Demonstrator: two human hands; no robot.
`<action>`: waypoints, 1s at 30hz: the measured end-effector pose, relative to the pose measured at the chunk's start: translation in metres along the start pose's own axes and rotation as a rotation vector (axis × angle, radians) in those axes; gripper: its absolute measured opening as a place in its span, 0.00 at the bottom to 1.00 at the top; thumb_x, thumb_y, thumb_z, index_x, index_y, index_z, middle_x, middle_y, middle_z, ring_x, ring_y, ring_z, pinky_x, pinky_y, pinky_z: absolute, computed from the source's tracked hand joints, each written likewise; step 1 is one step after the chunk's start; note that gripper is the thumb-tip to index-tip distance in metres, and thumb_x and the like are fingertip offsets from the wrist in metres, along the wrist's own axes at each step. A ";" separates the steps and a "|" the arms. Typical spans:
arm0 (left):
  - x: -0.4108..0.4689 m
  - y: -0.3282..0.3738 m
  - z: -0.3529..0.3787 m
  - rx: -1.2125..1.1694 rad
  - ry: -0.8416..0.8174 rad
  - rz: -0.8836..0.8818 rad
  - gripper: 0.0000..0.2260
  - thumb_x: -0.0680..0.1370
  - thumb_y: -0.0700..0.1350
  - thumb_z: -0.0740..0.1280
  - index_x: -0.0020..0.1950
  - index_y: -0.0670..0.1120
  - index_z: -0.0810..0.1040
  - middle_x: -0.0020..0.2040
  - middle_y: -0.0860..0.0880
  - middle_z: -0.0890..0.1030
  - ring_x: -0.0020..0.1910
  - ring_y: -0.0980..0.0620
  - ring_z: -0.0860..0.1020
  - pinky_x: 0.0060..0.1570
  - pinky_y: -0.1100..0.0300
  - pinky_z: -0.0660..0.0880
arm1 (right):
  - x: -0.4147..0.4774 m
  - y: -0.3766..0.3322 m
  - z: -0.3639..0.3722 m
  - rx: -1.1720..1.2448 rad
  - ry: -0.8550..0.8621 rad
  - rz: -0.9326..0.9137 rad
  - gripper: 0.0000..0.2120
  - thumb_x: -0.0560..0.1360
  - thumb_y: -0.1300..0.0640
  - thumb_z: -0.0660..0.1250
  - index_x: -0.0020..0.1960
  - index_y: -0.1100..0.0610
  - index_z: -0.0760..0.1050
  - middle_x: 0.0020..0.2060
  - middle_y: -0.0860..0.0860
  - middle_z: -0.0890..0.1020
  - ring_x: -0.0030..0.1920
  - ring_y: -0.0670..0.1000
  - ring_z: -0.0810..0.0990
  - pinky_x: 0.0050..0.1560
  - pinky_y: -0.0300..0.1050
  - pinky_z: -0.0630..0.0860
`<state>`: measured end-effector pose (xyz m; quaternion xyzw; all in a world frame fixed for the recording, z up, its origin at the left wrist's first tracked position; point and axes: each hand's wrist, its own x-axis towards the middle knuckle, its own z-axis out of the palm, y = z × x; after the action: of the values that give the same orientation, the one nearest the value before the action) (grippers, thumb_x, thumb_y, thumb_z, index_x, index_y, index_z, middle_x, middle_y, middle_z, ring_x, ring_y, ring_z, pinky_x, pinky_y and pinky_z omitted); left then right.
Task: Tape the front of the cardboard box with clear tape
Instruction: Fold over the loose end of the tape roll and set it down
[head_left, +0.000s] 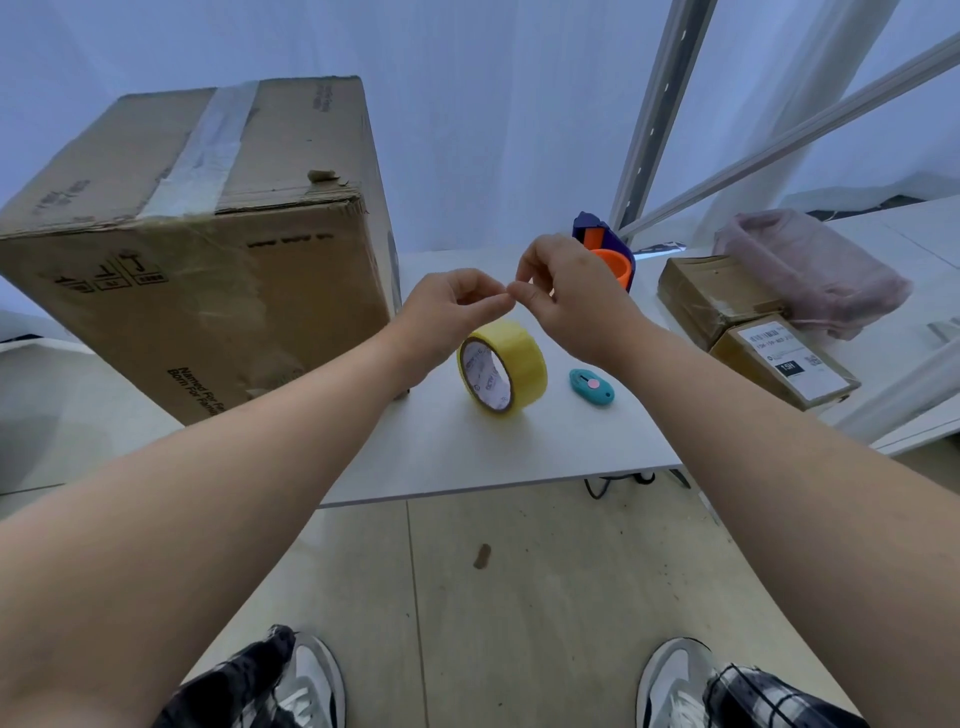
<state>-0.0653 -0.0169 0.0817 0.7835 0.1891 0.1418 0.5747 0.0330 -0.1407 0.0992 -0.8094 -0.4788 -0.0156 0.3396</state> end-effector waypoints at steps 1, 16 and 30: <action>0.000 0.000 0.000 -0.013 0.011 0.008 0.06 0.76 0.45 0.69 0.49 0.43 0.80 0.44 0.48 0.81 0.43 0.58 0.78 0.48 0.69 0.74 | 0.000 -0.001 0.000 0.008 0.001 0.000 0.06 0.76 0.57 0.65 0.50 0.59 0.73 0.45 0.53 0.75 0.42 0.49 0.73 0.38 0.35 0.69; -0.005 0.009 0.007 0.022 0.070 -0.032 0.10 0.78 0.47 0.66 0.56 0.44 0.74 0.40 0.49 0.83 0.42 0.56 0.78 0.47 0.61 0.73 | 0.000 -0.004 -0.006 0.293 0.002 0.143 0.15 0.75 0.63 0.66 0.59 0.59 0.67 0.36 0.56 0.79 0.36 0.50 0.80 0.41 0.39 0.78; -0.006 0.001 0.004 0.407 0.079 0.177 0.10 0.78 0.47 0.66 0.57 0.47 0.79 0.44 0.51 0.78 0.37 0.59 0.72 0.40 0.67 0.71 | 0.000 0.000 -0.003 0.368 -0.009 0.246 0.14 0.75 0.65 0.65 0.58 0.55 0.68 0.42 0.51 0.78 0.36 0.48 0.82 0.43 0.43 0.80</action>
<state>-0.0690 -0.0236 0.0818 0.8906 0.1667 0.1814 0.3822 0.0339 -0.1420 0.1016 -0.7861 -0.3727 0.1175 0.4788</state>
